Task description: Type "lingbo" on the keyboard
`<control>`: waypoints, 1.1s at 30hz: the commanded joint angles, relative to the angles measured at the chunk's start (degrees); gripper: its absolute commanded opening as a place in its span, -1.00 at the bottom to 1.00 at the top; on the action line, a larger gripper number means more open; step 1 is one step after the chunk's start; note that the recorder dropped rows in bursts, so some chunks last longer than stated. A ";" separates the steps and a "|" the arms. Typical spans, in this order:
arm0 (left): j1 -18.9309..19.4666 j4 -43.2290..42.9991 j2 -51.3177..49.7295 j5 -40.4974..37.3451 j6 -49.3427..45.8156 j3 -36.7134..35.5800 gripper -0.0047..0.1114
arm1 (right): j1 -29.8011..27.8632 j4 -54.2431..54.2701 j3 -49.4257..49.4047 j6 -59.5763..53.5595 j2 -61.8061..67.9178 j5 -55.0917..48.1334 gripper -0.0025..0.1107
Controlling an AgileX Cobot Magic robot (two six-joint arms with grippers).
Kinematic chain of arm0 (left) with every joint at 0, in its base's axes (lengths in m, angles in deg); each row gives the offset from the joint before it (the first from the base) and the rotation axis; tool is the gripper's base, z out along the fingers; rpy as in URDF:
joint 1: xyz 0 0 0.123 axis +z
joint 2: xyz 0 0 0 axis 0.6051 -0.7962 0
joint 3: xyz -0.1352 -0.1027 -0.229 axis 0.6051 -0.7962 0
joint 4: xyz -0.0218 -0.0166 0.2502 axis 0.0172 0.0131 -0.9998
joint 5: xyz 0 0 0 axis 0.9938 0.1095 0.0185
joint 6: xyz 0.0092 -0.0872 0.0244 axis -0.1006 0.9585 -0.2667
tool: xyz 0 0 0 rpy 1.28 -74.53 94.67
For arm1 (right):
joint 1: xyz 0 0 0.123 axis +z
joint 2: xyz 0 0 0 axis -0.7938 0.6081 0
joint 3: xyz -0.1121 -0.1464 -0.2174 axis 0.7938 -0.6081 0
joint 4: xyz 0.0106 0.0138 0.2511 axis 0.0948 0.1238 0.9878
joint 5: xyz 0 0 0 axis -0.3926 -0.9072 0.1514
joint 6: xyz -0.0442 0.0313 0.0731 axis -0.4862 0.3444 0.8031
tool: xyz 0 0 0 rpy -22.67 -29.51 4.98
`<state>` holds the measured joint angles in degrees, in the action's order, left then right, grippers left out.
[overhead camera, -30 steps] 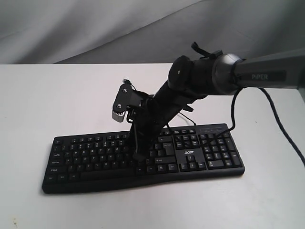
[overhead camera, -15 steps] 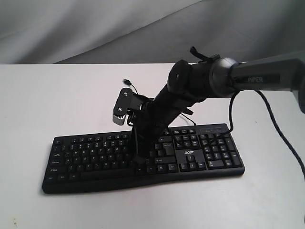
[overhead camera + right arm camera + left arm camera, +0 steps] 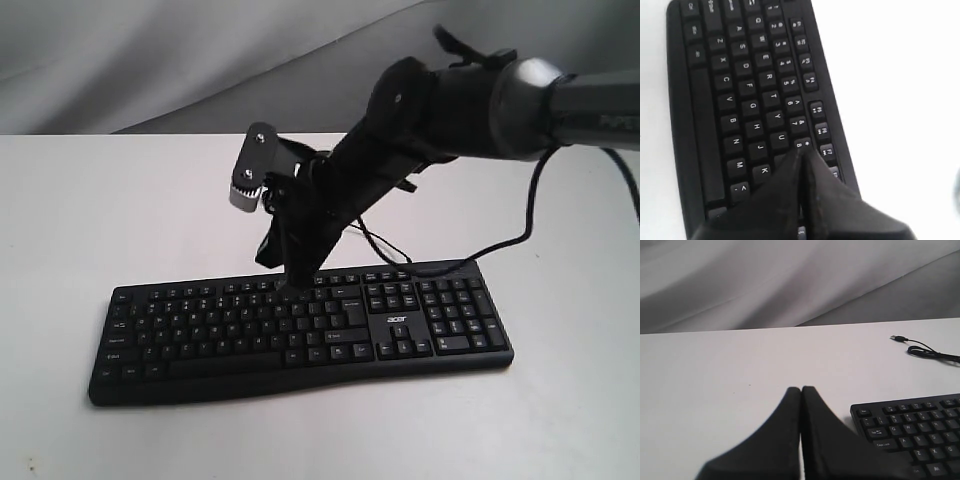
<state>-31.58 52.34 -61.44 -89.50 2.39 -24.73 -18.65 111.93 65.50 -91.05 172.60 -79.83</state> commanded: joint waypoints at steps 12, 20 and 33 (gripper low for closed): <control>0.06 0.01 0.21 0.63 0.12 -0.28 -0.91 | -0.72 -1.98 -0.27 12.00 -26.58 3.89 -0.96; 0.06 0.01 0.21 0.63 0.12 -0.28 -0.91 | -0.72 -1.51 -0.27 12.00 -29.61 4.53 -0.96; 0.06 0.01 0.21 0.63 0.12 -0.28 -0.91 | -10.02 -1.10 -9.89 48.53 -35.11 26.50 -0.96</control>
<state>-31.58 52.34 -61.44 -89.50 2.39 -24.73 -26.57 110.52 59.83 -45.08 140.42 -55.08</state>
